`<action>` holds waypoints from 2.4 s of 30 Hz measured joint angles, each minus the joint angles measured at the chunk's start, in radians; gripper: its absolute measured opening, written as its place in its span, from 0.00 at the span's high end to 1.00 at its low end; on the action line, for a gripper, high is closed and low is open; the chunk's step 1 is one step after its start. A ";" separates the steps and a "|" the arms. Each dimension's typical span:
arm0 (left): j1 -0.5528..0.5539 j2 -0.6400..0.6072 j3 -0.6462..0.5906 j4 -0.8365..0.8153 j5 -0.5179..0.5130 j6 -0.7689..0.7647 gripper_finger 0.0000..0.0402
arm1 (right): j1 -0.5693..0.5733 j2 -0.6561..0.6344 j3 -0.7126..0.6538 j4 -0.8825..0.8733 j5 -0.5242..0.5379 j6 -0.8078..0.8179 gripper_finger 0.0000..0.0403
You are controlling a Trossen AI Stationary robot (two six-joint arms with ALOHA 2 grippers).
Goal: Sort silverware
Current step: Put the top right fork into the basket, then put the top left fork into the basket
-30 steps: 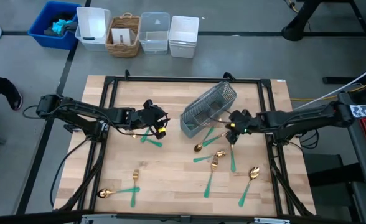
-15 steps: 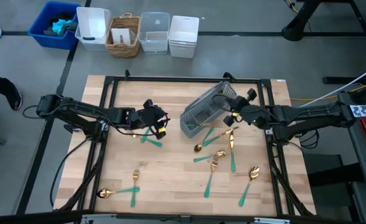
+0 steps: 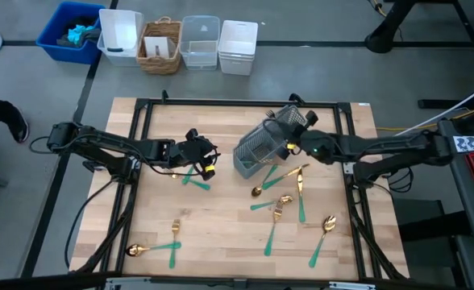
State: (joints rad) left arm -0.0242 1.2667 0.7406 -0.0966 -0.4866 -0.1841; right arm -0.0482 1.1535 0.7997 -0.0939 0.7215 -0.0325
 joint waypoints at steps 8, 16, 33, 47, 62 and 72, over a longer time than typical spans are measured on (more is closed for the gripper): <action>0.000 0.000 0.000 0.001 0.000 0.000 0.69 | -0.107 0.043 -0.128 0.242 -0.095 -0.026 0.97; 0.000 0.000 0.000 0.002 0.000 0.000 0.69 | -0.116 0.043 -0.294 0.482 -0.115 -0.028 0.97; 0.000 0.000 0.000 -0.305 0.018 -0.415 0.69 | -0.116 0.043 -0.357 0.479 -0.158 -0.018 0.88; -0.002 0.000 0.000 -0.592 0.430 -1.032 0.69 | -0.116 0.043 -0.357 0.482 -0.158 -0.018 0.80; -0.002 0.000 0.000 -0.730 0.457 -1.475 0.69 | -0.116 0.043 -0.356 0.489 -0.158 -0.018 0.80; -0.002 0.058 -0.019 -0.725 0.438 -1.663 0.69 | -0.116 0.042 -0.355 0.489 -0.158 -0.028 0.80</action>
State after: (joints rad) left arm -0.0265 1.3243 0.7215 -0.8213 -0.0485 -1.8467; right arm -0.1642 1.1957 0.4442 0.3954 0.5636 -0.0608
